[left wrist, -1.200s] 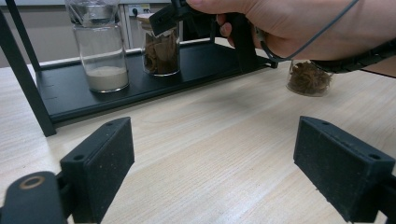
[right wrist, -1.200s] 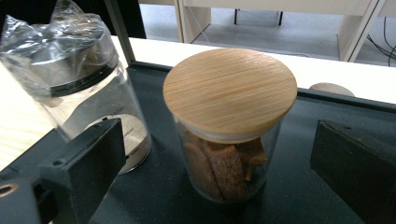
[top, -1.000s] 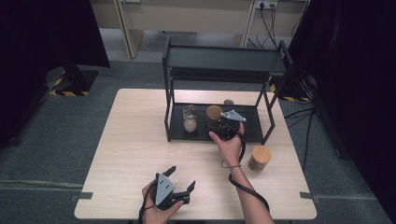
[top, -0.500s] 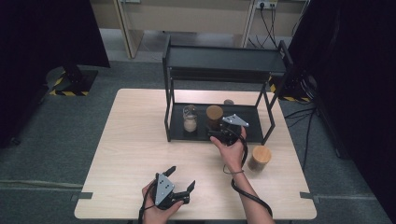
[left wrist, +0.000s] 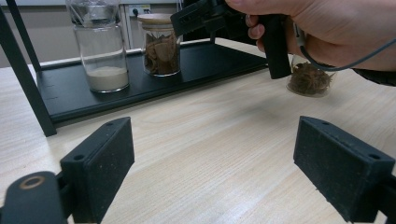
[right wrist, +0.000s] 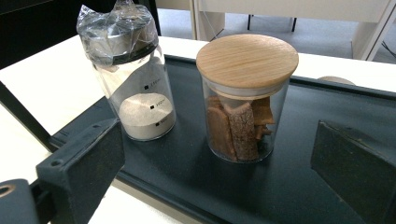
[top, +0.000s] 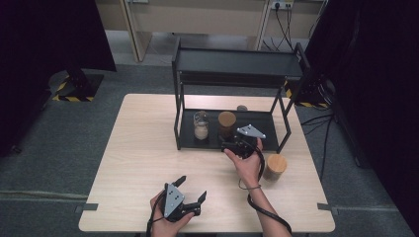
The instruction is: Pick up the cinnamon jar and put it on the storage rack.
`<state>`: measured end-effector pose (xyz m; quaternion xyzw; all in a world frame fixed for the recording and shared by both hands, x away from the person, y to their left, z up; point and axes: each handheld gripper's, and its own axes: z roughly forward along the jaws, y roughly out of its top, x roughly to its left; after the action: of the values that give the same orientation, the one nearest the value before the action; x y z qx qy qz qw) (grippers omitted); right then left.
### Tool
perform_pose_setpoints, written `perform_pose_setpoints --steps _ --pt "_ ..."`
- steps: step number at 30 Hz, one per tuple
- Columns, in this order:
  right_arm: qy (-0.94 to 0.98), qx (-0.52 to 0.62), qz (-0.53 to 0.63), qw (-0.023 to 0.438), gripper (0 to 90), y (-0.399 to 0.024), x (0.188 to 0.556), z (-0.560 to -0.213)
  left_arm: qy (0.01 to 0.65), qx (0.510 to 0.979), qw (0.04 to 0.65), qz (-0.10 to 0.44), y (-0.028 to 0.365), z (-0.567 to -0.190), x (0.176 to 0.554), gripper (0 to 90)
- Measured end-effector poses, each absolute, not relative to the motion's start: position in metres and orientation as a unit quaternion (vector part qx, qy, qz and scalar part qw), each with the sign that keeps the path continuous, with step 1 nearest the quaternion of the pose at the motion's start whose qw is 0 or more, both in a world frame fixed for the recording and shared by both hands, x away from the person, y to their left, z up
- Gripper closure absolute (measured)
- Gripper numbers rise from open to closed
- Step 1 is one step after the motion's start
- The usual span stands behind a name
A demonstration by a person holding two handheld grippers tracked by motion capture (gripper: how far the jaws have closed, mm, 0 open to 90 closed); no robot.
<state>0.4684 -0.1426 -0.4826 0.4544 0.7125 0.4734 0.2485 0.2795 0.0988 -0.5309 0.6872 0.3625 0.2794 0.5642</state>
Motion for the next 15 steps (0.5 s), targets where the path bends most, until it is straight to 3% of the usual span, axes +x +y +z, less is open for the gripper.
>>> perform_pose_setpoints --steps 15 --pt "0.715 0.447 0.478 0.246 2.9 -0.154 0.451 -0.480 0.363 0.686 0.564 0.281 0.099 -0.531 0.279 12.0"
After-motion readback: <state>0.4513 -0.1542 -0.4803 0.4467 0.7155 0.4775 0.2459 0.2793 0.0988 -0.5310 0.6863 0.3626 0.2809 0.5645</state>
